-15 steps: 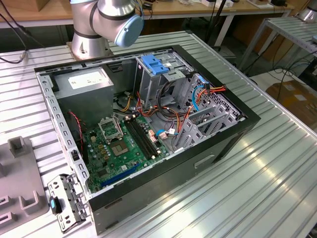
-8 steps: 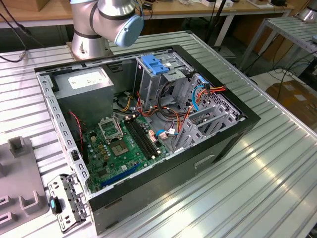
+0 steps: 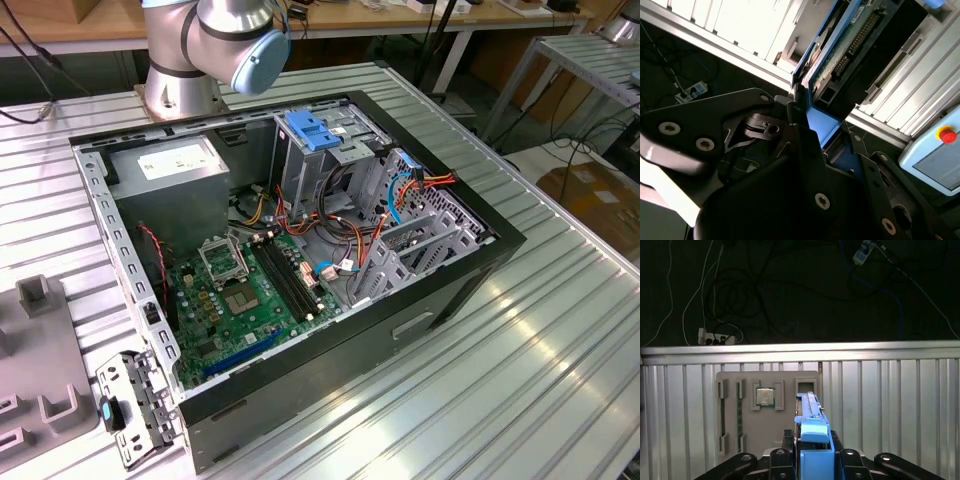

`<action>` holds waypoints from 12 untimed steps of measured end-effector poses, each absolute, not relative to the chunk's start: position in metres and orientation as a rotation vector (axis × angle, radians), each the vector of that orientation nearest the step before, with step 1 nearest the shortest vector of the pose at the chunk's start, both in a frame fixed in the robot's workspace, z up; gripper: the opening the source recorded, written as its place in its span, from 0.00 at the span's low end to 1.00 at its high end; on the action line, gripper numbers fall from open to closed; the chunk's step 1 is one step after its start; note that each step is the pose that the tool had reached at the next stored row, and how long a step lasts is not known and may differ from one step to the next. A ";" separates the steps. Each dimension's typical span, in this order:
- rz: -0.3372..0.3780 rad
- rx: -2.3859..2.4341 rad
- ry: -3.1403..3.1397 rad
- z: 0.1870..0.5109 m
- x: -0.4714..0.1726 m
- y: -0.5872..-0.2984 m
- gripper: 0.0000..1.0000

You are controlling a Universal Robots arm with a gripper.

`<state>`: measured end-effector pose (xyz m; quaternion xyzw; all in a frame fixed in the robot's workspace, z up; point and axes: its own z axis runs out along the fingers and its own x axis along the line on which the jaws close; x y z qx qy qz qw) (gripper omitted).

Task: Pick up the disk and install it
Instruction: 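Pick up the disk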

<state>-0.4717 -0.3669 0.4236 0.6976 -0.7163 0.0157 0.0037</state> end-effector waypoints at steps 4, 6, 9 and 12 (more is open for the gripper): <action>0.049 2.186 -2.245 0.426 -0.472 -0.367 0.37; 0.048 2.186 -2.245 0.427 -0.472 -0.367 0.37; 0.048 2.186 -2.244 0.429 -0.472 -0.367 0.37; 0.048 2.186 -2.244 0.431 -0.472 -0.367 0.37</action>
